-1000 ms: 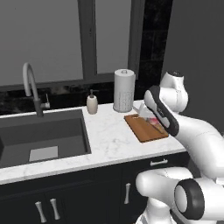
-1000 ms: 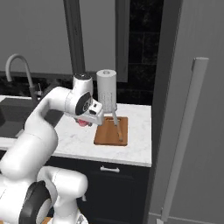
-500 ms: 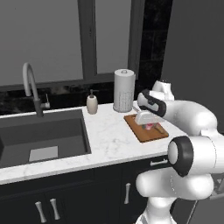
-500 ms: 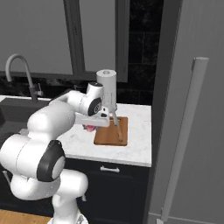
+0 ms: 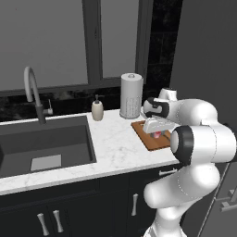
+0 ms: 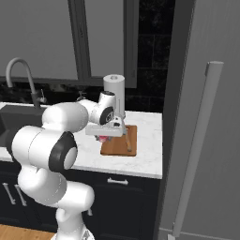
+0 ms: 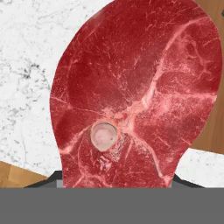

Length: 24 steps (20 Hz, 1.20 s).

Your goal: Pick up the knife from the drawer and place it on the cutting board. Then place the meat from the plate to the cutting board.

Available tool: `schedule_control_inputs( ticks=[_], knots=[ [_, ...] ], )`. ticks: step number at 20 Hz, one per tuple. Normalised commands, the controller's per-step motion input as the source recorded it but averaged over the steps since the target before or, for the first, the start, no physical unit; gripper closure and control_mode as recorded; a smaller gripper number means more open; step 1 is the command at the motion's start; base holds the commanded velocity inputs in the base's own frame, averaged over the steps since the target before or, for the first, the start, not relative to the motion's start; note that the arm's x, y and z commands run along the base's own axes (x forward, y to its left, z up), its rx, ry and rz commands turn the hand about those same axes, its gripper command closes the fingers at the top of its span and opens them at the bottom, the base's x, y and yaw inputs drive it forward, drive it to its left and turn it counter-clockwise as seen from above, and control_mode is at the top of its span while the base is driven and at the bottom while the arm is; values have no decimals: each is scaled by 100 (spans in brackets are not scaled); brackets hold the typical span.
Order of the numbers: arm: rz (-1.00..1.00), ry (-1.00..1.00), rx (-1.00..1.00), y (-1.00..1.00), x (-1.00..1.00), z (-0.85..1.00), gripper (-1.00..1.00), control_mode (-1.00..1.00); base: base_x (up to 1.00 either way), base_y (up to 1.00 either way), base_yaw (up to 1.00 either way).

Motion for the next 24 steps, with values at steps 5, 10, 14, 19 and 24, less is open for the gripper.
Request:
schedule_control_inputs(
  ticks=[5,10,14,19,24],
  knots=[
    [0,0,0,-12,26,-33,100,-100,0,0,0],
    [0,0,0,-10,16,-28,100,-100,0,0,0],
    [0,0,0,-4,15,-24,100,-100,0,0,0],
    [0,0,0,0,33,-21,100,-100,0,0,0],
    [0,0,0,0,44,-19,100,-100,0,0,0]
  ],
)
